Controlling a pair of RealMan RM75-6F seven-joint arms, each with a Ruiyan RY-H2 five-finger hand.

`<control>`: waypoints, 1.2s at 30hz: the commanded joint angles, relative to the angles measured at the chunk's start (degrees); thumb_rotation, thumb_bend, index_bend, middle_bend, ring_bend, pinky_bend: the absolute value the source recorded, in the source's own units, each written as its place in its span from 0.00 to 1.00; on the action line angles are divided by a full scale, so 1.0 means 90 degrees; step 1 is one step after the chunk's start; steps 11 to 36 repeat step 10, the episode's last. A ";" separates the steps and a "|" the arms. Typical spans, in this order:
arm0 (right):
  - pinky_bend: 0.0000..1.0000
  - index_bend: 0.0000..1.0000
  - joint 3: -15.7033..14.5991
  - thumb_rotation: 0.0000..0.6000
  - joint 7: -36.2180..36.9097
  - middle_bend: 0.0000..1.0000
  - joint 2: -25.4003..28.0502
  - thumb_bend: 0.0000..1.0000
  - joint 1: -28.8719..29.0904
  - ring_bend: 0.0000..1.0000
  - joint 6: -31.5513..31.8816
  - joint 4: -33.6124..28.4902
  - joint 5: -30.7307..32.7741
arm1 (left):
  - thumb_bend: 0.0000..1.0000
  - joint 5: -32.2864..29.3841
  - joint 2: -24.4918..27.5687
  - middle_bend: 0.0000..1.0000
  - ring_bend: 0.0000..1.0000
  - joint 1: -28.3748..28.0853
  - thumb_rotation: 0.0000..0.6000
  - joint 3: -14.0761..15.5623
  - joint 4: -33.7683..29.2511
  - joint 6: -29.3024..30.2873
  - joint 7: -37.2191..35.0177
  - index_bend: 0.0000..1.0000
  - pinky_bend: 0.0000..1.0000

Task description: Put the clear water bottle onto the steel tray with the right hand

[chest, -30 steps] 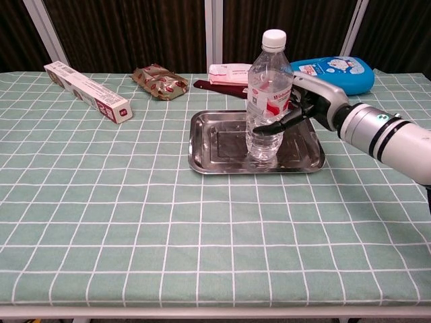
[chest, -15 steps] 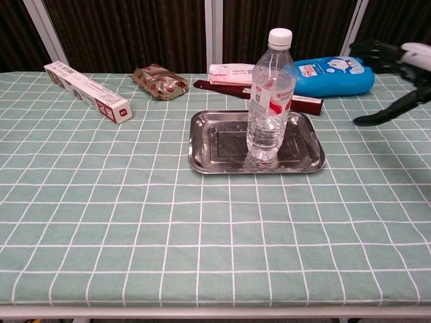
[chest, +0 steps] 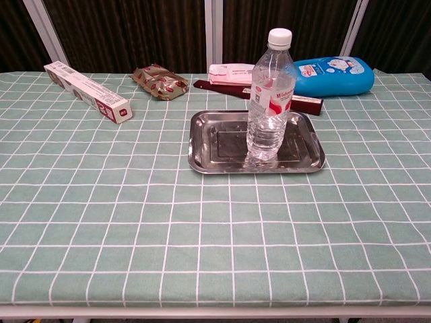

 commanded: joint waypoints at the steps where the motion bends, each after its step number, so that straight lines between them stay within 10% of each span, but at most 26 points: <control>1: 0.00 0.06 -0.0265 1.00 0.0526 0.11 -0.0080 0.03 -0.0480 0.00 0.0241 0.0663 -0.0207 | 0.11 0.0085 -0.0009 0.19 0.10 0.0017 1.00 0.0044 0.0056 0.0060 -0.0025 0.21 0.19; 36: 0.00 0.06 -0.0102 1.00 0.0745 0.11 -0.0111 0.03 -0.0634 0.00 0.0319 0.0898 -0.0450 | 0.11 0.0153 -0.0032 0.19 0.10 0.0045 1.00 0.0079 0.0287 0.0132 -0.0216 0.21 0.19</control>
